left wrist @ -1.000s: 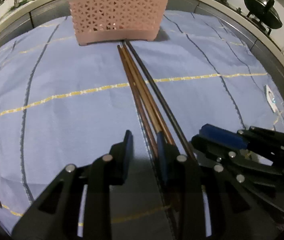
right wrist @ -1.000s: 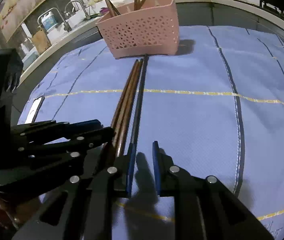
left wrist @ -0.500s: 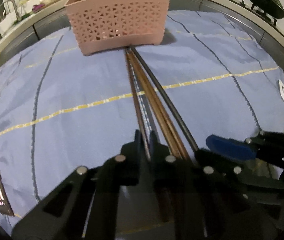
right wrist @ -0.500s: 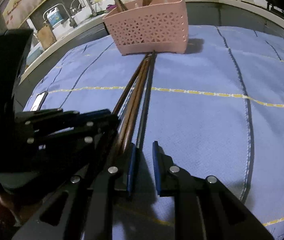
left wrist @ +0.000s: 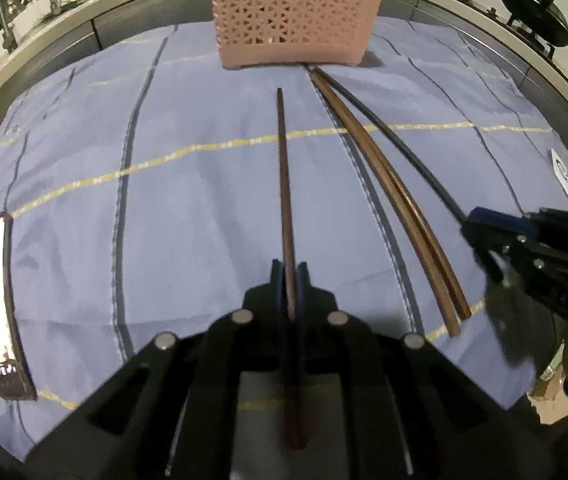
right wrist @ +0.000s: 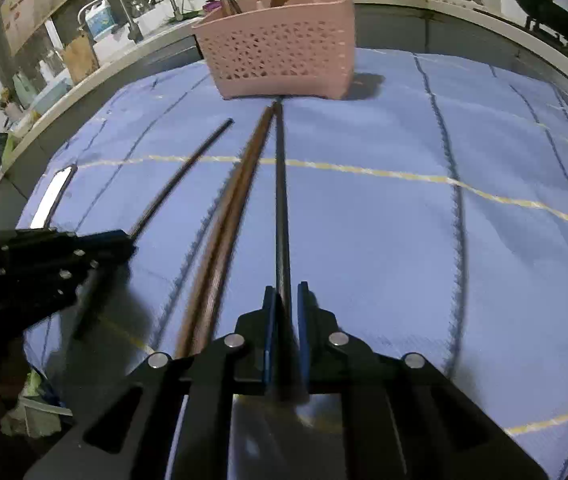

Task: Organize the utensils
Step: 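Carry both chopsticks upright over the pink basket and drop them in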

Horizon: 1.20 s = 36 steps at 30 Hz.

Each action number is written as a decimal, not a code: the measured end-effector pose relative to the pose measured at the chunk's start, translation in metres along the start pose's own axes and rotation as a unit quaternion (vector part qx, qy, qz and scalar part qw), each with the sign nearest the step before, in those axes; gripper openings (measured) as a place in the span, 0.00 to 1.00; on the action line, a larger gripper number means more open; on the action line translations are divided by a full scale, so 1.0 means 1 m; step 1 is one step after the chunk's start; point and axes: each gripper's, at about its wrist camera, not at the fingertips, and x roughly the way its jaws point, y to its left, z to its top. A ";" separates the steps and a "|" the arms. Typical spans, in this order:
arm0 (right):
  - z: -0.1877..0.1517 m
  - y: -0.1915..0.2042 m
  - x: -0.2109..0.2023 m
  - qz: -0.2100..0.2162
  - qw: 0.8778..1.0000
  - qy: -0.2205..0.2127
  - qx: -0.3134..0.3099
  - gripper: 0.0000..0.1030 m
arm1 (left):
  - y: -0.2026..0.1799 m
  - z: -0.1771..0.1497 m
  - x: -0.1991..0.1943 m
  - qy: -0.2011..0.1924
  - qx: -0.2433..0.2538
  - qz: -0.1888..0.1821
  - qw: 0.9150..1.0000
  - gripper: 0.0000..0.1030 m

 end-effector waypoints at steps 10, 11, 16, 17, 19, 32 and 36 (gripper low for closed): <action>0.050 -0.009 0.024 0.017 0.999 0.041 0.003 0.11 | -0.004 0.053 0.026 0.003 0.023 0.018 1.000 0.12; 0.058 -0.008 0.029 0.018 0.999 0.043 -0.001 0.11 | -0.004 0.060 0.029 0.002 0.028 0.020 0.999 0.12; 0.106 -0.002 0.058 0.024 0.998 0.055 -0.010 0.11 | -0.003 0.087 0.042 -0.003 0.037 0.013 0.999 0.12; 0.113 -0.001 0.063 0.027 0.998 0.053 -0.011 0.11 | -0.003 0.090 0.044 -0.004 0.037 0.010 0.999 0.12; 0.126 0.002 0.072 0.031 0.998 0.048 -0.019 0.11 | -0.001 0.098 0.048 -0.008 0.037 0.003 0.999 0.12; 0.124 -0.001 -0.013 0.060 0.993 -0.096 -0.031 0.05 | 0.014 0.112 -0.022 -0.093 -0.006 -0.050 0.994 0.04; 0.117 0.009 -0.059 0.067 0.982 -0.171 -0.043 0.05 | 0.014 0.111 -0.079 -0.161 -0.010 -0.059 0.985 0.04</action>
